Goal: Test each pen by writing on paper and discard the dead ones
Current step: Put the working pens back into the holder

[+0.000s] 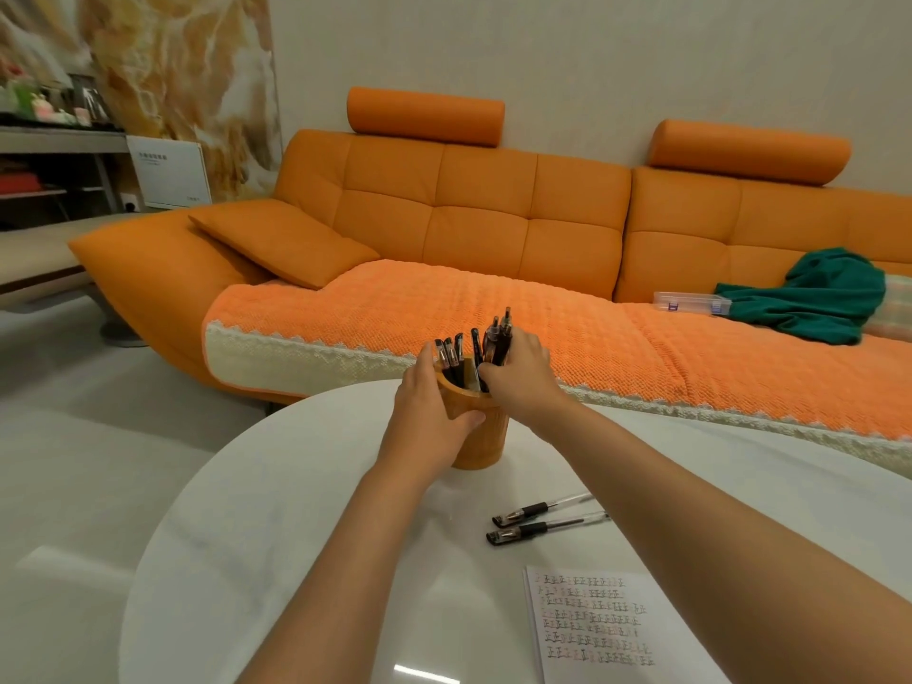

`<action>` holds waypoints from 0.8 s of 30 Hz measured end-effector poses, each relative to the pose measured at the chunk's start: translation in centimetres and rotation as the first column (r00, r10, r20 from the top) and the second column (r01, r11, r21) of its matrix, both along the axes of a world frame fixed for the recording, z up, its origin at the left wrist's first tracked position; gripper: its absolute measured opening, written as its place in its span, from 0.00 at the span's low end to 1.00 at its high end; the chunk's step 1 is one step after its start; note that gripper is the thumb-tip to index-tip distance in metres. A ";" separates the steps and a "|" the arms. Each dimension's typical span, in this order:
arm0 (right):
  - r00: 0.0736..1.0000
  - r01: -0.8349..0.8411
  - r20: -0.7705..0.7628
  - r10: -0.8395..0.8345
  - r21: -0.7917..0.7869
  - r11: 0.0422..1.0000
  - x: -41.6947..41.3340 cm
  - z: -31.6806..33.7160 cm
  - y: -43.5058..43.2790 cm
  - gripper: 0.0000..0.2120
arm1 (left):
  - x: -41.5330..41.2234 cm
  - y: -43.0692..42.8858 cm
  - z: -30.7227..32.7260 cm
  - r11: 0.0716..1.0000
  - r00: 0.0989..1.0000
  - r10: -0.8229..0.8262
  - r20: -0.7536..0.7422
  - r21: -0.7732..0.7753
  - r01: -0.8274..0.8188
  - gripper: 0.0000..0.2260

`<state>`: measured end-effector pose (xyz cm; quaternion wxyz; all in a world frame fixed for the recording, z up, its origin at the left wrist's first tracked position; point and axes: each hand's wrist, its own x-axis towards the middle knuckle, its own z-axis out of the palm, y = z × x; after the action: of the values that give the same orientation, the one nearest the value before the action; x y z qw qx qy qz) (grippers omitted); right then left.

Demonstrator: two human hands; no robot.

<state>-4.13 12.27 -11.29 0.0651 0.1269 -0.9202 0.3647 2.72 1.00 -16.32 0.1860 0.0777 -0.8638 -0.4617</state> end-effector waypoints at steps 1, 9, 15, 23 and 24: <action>1.000 0.004 0.024 -0.003 -0.026 1.000 -0.1 0.0 0.0 0.14 | 0.0 0.0 0.0 1.000 1.000 0.000 0.002 -0.001 0.000 0.48; 0.987 -0.162 -0.059 0.151 -0.317 0.935 -0.3 1.9 -0.5 0.29 | 0.0 0.0 0.1 1.000 1.000 -0.003 -0.007 -0.002 0.003 0.47; 0.983 -0.148 -0.135 0.127 -0.162 0.976 -1.2 1.3 -1.5 0.04 | 0.1 -0.1 0.0 1.000 1.000 -0.004 -0.019 -0.003 0.003 0.46; 0.966 -0.167 -0.232 0.112 -0.235 0.958 -1.8 1.4 -1.5 0.15 | 0.1 -0.2 0.1 1.000 1.000 0.000 -0.022 -0.006 0.000 0.46; 0.965 -0.170 -0.228 0.129 -0.173 0.970 -2.0 1.1 -1.5 0.16 | 0.0 -0.2 0.0 1.000 1.000 -0.001 -0.022 -0.004 0.001 0.46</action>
<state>-6.10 10.79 -10.16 0.1481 0.2280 -0.8563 0.4391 2.77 0.80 -16.27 0.1957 0.0720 -0.8625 -0.4611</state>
